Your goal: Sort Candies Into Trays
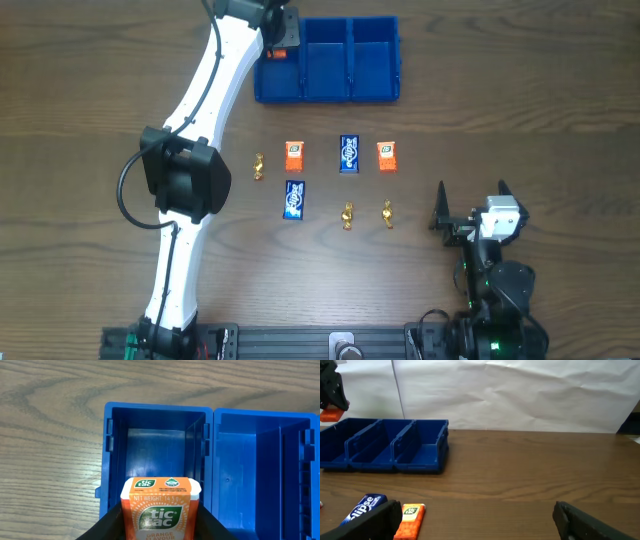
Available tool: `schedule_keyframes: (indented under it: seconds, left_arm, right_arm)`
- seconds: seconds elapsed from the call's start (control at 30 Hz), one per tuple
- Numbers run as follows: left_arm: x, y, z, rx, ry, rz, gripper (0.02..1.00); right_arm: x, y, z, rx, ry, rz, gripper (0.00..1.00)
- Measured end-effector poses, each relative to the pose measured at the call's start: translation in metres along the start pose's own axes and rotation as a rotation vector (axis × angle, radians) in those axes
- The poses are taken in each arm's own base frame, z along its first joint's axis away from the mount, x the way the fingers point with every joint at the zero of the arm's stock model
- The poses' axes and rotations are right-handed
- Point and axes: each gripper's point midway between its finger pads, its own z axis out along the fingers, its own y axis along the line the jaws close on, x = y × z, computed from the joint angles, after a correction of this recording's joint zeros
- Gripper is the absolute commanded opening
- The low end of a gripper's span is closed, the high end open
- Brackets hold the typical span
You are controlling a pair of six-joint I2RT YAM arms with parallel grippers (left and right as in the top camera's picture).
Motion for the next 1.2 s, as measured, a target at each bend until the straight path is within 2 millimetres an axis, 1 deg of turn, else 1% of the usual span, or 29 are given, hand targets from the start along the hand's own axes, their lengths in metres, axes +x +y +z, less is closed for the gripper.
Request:
schedule_keyframes:
  seconds: [0.03, 0.07, 0.1, 0.13, 0.17, 0.2, 0.23, 0.3, 0.33, 0.4, 0.43, 0.47, 0.5, 0.53, 0.57, 0.6, 0.63, 0.67, 0.73, 0.8, 0.83, 0.93, 1.07, 1.13, 1.2]
  left_arm:
    - [0.000, 0.000, 0.000, 0.000, 0.001, 0.003, 0.428]
    - [0.000, 0.000, 0.000, 0.000, 0.001, 0.006, 0.560]
    - [0.001, 0.000, 0.000, 0.000, 0.003, 0.008, 0.737]
    - [0.001, 0.000, 0.000, -0.001, 0.004, 0.010, 0.842]
    - [0.001, 0.000, 0.000, -0.002, 0.004, 0.013, 0.912]
    - [0.001, 0.001, 0.000, -0.005, 0.003, 0.015, 0.956]
    - [0.001, 0.000, 0.000, -0.008, 0.001, 0.011, 0.982]
    - [0.001, -0.001, -0.004, -0.016, -0.005, 0.007, 0.991]
    - [0.006, -0.002, -0.013, -0.022, -0.008, 0.003, 0.993]
    - [0.016, -0.005, -0.038, -0.013, -0.022, 0.002, 0.996]
    - [0.025, -0.010, -0.061, 0.003, -0.053, 0.002, 0.993]
    - [0.036, -0.017, -0.089, 0.027, -0.080, 0.008, 0.991]
    - [0.045, -0.025, -0.108, 0.055, -0.110, 0.008, 0.987]
    - [0.058, -0.030, -0.117, 0.070, -0.112, 0.004, 0.982]
    - [0.085, -0.033, -0.116, 0.071, -0.076, 0.012, 0.976]
    - [0.102, -0.036, -0.104, 0.066, -0.047, 0.017, 0.972]
    - [0.120, -0.036, -0.085, 0.049, -0.006, 0.020, 0.969]
    - [0.143, -0.033, -0.060, 0.024, 0.054, 0.025, 0.961]
    - [0.190, -0.024, -0.019, -0.016, 0.182, 0.029, 0.950]
    - [0.210, -0.020, -0.004, -0.033, 0.240, 0.020, 0.941]
    - [0.217, -0.019, 0.001, -0.035, 0.262, 0.016, 0.936]
    - [0.222, -0.025, 0.008, -0.012, 0.283, -0.005, 0.917]
    - [0.232, -0.025, 0.017, -0.010, 0.319, -0.003, 0.888]
    - [0.235, -0.026, 0.019, -0.006, 0.331, -0.002, 0.825]
    - [0.236, -0.026, 0.020, -0.006, 0.331, -0.003, 0.711]
  right_arm:
    - [0.000, 0.000, 0.000, 0.000, 0.000, 0.000, 0.998]
    - [0.000, 0.000, 0.000, 0.000, 0.000, 0.000, 0.998]
    - [0.000, 0.000, 0.000, 0.000, 0.000, 0.000, 0.998]
    - [0.000, 0.000, 0.000, 0.000, 0.000, 0.000, 0.998]
    - [0.000, 0.000, 0.000, 0.000, 0.000, 0.000, 0.998]
    - [0.000, 0.000, 0.000, 0.000, 0.000, 0.000, 0.998]
    - [0.000, 0.000, 0.000, 0.000, 0.000, 0.000, 0.998]
    - [0.000, 0.000, 0.000, 0.000, 0.000, 0.000, 0.998]
    - [0.000, 0.000, 0.000, 0.000, 0.000, 0.000, 0.998]
    - [0.000, 0.000, 0.000, 0.000, 0.000, 0.000, 0.998]
    - [0.000, 0.000, 0.000, 0.000, 0.000, 0.000, 0.998]
    - [0.000, 0.000, 0.000, 0.000, 0.000, 0.000, 0.998]
    - [0.000, 0.000, 0.000, 0.000, -0.001, 0.000, 0.998]
    - [0.000, 0.000, 0.000, 0.000, 0.000, 0.000, 0.998]
    - [0.000, 0.000, 0.000, 0.000, 0.000, 0.000, 0.998]
    - [0.000, 0.000, 0.000, 0.000, 0.000, 0.000, 0.998]
    - [0.000, 0.000, 0.000, 0.000, 0.000, 0.000, 0.998]
    - [0.000, 0.000, 0.000, 0.000, 0.000, 0.000, 0.998]
    - [0.000, 0.000, 0.000, 0.000, 0.000, 0.000, 0.998]
    - [0.000, 0.000, 0.000, 0.000, 0.000, 0.000, 0.998]
    - [0.000, 0.000, 0.000, 0.000, 0.000, 0.000, 0.998]
    - [0.000, 0.000, 0.000, 0.000, 0.000, 0.000, 0.998]
    - [0.000, 0.000, 0.000, 0.000, 0.000, 0.000, 0.998]
    - [0.000, 0.000, 0.000, 0.000, 0.000, 0.000, 0.998]
    - [0.000, 0.000, 0.000, 0.000, 0.000, 0.000, 0.998]
